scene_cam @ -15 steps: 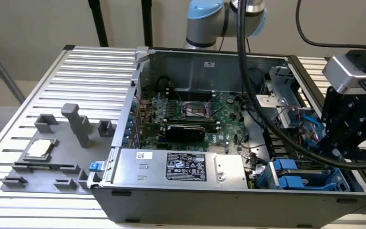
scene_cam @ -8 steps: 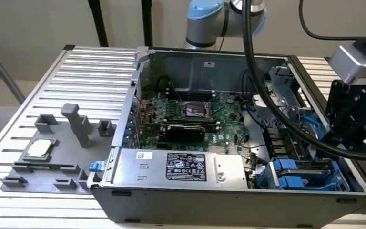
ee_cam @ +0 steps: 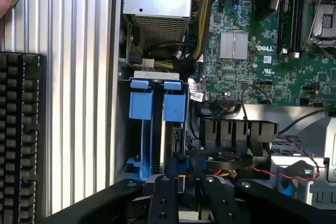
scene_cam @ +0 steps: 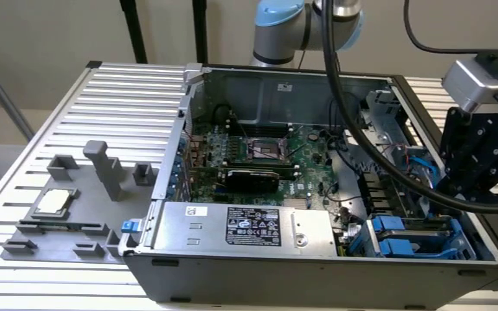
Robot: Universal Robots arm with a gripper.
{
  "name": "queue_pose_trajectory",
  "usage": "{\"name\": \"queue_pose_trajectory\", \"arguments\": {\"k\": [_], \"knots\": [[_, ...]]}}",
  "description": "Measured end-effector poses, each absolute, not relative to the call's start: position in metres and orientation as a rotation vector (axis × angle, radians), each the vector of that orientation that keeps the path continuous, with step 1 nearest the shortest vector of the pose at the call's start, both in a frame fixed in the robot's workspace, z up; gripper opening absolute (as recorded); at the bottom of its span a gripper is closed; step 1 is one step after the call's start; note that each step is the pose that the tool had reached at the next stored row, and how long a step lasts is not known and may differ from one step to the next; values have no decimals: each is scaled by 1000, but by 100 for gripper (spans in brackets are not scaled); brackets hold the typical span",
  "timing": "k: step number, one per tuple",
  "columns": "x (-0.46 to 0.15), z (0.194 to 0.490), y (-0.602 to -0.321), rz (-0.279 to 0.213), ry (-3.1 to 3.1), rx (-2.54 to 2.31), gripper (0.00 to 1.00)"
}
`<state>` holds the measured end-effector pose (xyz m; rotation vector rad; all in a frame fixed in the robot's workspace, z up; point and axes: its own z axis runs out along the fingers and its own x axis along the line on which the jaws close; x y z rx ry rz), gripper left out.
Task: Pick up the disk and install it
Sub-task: 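Insert the first disk wire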
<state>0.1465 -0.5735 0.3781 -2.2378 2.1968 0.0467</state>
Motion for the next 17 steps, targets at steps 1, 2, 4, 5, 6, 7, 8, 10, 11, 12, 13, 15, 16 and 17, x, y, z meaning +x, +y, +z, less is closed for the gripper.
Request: {"name": "queue_pose_trajectory", "arguments": {"k": [1, 2, 4, 5, 6, 7, 8, 10, 11, 12, 13, 15, 16, 17], "knots": [[145, 378, -573, 46, 2197, -2238, 100], [144, 378, -573, 45, 2198, -2238, 100], [142, 377, -572, 43, 2199, -2239, 100], [142, 377, -571, 41, 2200, -2240, 100], [141, 377, -571, 39, 2201, -2241, 100], [140, 376, -571, 37, 2202, -2242, 100], [140, 376, -571, 35, 2203, -2242, 100], [139, 374, -570, 31, 2205, -2244, 100], [139, 373, -570, 29, 2206, -2245, 100], [139, 373, -570, 27, 2207, -2246, 100], [139, 372, -570, 26, 2208, -2246, 100], [139, 371, -570, 24, 2209, -2247, 100], [139, 371, -570, 23, 2209, -2247, 100], [139, 370, -570, 23, 2210, -2248, 0]]}}
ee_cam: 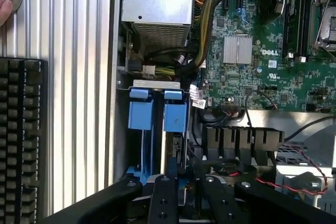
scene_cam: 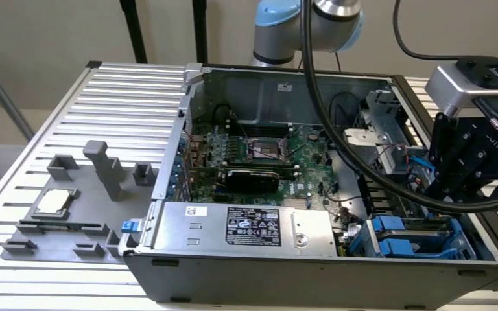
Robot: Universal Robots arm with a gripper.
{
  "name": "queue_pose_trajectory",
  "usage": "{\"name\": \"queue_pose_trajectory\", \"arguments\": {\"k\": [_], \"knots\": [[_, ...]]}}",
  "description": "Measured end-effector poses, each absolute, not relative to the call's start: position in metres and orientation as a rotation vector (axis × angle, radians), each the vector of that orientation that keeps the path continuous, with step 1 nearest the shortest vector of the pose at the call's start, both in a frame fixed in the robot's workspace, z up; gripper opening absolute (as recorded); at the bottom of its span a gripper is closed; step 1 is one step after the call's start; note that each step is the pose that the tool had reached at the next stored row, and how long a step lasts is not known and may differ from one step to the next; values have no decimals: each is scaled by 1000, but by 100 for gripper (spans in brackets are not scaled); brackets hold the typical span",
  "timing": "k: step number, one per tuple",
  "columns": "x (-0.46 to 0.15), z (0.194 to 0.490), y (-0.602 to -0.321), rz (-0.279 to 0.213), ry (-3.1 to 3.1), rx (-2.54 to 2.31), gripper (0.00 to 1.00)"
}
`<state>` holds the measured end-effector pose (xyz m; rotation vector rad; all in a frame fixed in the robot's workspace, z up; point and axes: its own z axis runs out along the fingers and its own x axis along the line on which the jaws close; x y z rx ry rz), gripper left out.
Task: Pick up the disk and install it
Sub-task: 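Insert the first disk wire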
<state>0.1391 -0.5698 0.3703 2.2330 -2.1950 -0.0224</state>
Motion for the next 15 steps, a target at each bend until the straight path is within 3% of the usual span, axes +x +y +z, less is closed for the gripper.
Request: {"name": "queue_pose_trajectory", "arguments": {"k": [15], "knots": [[124, 359, -570, 10, -2206, 2244, 0]]}}
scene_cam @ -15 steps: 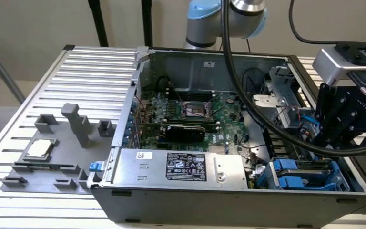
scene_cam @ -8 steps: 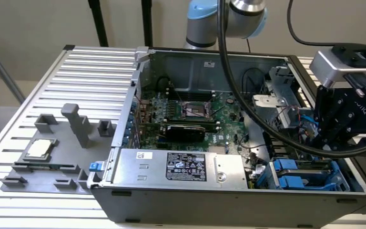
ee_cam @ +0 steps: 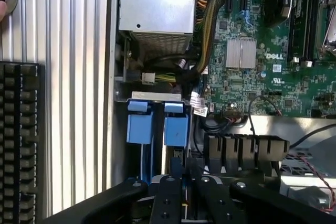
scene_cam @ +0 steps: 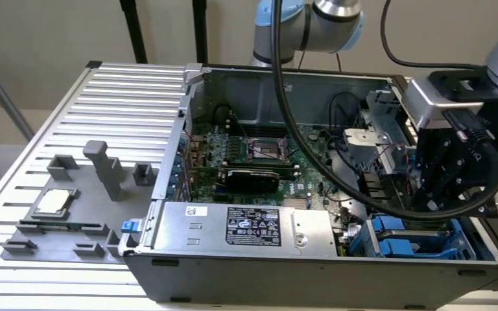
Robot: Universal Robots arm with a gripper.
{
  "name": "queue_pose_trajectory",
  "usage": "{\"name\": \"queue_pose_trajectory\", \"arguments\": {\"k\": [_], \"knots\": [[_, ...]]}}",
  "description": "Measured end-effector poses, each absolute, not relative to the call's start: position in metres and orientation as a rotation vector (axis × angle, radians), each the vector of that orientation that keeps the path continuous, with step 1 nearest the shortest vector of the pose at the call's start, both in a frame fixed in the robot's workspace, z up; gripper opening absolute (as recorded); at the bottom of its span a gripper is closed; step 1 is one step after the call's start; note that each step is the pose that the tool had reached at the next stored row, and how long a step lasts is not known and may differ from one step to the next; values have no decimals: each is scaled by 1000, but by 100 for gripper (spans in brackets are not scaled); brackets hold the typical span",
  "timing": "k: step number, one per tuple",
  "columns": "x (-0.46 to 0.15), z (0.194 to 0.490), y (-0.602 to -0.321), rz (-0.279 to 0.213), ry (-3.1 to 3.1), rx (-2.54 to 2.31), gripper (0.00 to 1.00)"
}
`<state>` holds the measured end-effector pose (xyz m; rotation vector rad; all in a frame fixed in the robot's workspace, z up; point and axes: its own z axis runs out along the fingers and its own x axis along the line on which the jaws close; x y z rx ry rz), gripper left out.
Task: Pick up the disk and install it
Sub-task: 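Insert the first disk wire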
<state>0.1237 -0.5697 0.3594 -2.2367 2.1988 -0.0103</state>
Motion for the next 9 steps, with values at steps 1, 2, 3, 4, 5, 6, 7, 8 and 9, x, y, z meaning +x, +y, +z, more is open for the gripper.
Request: {"name": "queue_pose_trajectory", "arguments": {"k": [1, 2, 3, 4, 5, 6, 7, 8, 9], "knots": [[124, 358, -570, -15, 2197, -2234, 0], [124, 356, -570, -20, 2195, -2232, 0], [124, 355, -570, -24, 2193, -2230, 0], [124, 354, -570, -28, 2190, -2228, 0], [124, 352, -570, -32, 2188, -2226, 0], [124, 351, -570, -36, 2187, -2224, 0], [124, 349, -570, -39, 2185, -2222, 0], [124, 348, -570, -41, 2184, -2221, 0], [124, 347, -570, -43, 2183, -2221, 0]]}}
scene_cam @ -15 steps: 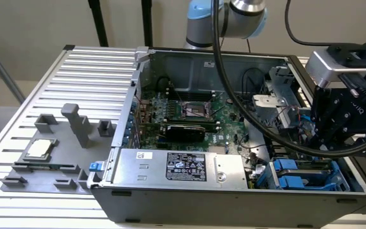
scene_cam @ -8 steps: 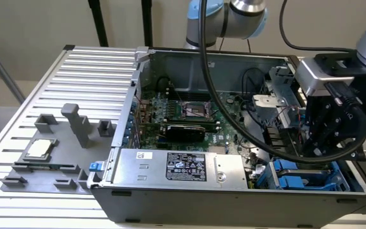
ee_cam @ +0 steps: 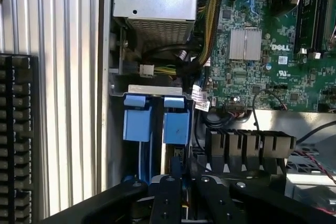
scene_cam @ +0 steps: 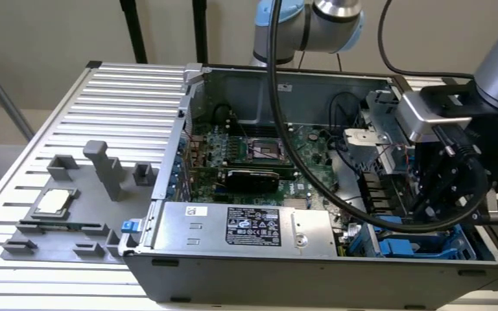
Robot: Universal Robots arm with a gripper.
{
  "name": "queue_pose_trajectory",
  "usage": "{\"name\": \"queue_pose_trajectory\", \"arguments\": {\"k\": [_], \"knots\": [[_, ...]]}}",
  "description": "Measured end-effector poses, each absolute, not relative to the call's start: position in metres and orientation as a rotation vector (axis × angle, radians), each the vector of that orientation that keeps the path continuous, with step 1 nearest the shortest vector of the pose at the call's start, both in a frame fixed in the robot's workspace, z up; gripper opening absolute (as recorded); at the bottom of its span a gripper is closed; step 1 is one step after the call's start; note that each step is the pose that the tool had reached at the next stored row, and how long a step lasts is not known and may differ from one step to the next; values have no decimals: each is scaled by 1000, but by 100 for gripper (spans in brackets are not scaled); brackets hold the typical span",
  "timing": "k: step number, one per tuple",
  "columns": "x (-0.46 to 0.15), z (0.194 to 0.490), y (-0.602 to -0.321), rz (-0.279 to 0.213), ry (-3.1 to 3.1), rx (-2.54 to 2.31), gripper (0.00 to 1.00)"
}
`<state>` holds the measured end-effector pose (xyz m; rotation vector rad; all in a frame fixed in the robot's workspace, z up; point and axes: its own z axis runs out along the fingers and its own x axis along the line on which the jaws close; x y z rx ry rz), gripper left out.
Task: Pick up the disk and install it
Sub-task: 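Insert the first disk wire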
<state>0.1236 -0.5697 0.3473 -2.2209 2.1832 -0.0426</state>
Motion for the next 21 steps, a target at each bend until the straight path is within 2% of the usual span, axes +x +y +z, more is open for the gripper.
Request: {"name": "queue_pose_trajectory", "arguments": {"k": [21], "knots": [[126, 341, -569, -44, 2208, -2194, 0]]}}
